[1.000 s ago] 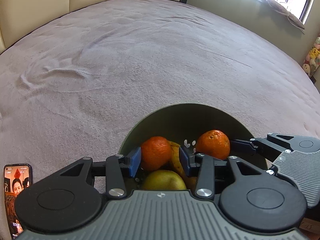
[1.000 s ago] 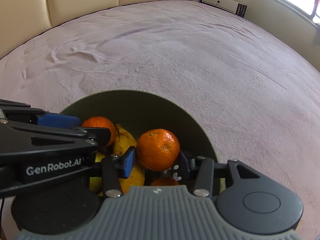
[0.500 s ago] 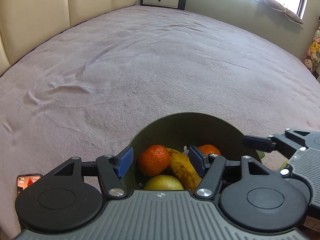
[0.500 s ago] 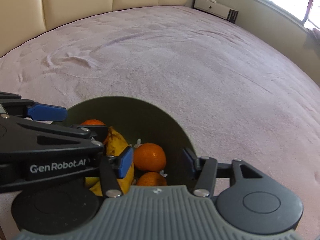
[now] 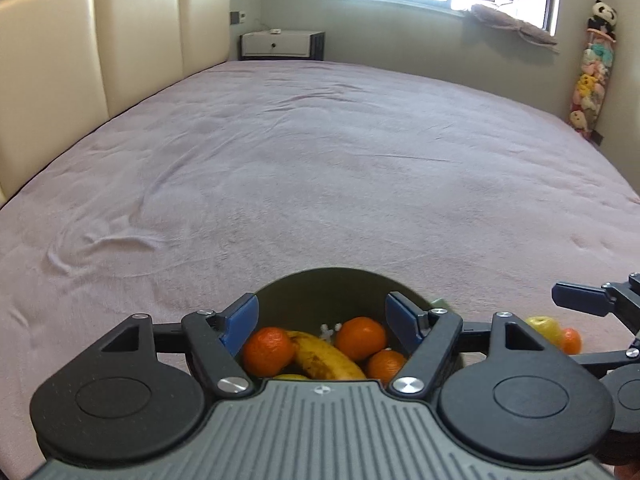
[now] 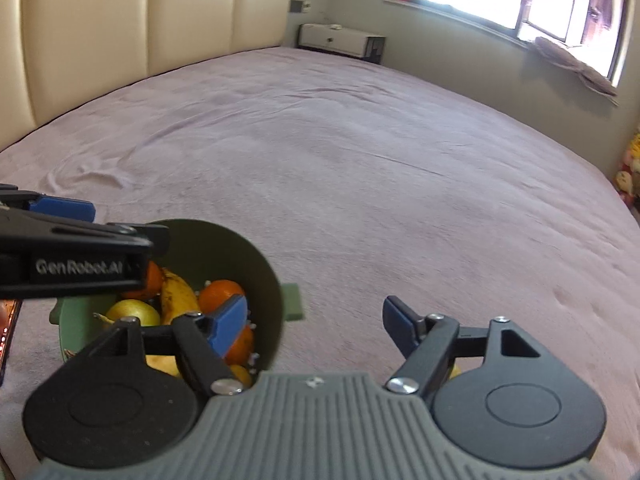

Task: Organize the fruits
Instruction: 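Move both tools open toward the remaining green-yellow pear and tangerine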

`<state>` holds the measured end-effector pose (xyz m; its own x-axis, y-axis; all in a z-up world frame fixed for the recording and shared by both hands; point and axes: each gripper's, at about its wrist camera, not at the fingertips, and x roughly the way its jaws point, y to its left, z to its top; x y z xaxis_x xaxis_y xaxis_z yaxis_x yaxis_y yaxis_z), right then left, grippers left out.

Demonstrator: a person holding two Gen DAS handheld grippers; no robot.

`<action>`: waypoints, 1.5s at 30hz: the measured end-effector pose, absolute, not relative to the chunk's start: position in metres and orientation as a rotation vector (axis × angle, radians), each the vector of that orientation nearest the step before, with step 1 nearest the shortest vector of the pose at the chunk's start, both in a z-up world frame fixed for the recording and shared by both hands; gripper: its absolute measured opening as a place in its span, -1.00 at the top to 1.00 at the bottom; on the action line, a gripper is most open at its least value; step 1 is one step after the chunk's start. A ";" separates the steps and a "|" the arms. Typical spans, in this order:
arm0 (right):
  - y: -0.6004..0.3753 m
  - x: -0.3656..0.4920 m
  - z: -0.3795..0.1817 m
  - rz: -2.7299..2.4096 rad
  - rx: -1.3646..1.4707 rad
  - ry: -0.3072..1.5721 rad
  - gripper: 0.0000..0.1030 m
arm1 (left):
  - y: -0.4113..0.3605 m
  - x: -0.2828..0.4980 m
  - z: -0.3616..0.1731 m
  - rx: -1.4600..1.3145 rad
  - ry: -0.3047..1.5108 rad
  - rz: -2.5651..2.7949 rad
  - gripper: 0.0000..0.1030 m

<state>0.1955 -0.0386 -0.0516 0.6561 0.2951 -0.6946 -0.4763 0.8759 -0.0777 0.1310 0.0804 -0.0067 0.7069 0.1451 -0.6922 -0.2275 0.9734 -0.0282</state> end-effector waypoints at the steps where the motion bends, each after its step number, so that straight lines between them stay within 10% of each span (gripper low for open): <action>1: -0.046 0.192 -0.050 0.426 -0.253 0.731 -0.41 | 0.076 0.130 -0.005 -0.111 0.752 0.190 -0.66; 27: -0.165 0.163 -0.090 0.130 -0.157 0.818 -0.48 | -0.022 0.129 -0.044 0.016 0.748 -0.261 -0.68; 45: -0.184 0.184 -0.122 0.157 -0.171 0.809 0.01 | -0.057 0.136 -0.083 0.045 0.734 -0.358 -0.54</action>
